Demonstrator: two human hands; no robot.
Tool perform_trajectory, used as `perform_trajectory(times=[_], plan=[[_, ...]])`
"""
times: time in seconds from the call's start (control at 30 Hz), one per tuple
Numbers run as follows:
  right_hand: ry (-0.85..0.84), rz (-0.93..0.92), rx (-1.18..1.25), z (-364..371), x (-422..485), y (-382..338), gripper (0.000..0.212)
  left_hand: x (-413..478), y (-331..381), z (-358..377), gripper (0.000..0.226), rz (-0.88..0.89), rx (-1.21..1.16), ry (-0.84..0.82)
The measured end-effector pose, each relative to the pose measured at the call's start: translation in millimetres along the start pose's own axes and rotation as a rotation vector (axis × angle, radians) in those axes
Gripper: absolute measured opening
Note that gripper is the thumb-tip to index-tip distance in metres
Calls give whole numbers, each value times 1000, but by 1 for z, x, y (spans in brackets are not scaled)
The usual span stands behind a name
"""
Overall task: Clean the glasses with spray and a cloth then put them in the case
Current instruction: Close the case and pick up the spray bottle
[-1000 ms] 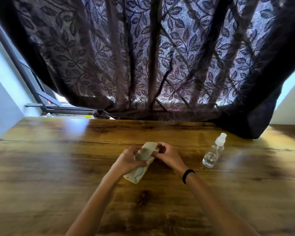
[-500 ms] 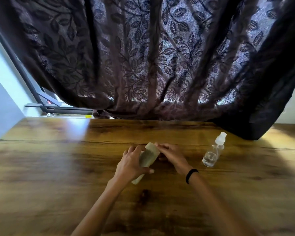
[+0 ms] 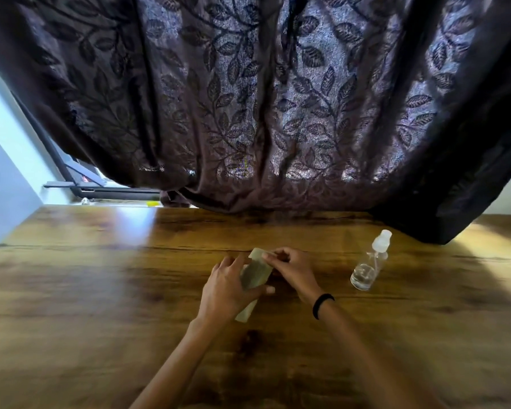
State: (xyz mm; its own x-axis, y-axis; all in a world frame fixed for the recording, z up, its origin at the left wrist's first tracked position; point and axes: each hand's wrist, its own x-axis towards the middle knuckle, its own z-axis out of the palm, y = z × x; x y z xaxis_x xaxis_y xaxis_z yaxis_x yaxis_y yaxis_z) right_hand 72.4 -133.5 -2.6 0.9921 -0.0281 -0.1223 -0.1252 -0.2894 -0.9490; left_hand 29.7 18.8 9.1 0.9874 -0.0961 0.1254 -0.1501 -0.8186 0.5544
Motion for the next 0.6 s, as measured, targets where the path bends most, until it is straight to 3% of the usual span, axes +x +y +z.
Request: perform_trajectory(times=[0.23,0.6], plan=[[90,-11,-14,-4,8,-1,28,0,8,12,59,20,-62,77],[87,-57,13,0,13,1,38,-1,15,16,67,-36,-61,76]])
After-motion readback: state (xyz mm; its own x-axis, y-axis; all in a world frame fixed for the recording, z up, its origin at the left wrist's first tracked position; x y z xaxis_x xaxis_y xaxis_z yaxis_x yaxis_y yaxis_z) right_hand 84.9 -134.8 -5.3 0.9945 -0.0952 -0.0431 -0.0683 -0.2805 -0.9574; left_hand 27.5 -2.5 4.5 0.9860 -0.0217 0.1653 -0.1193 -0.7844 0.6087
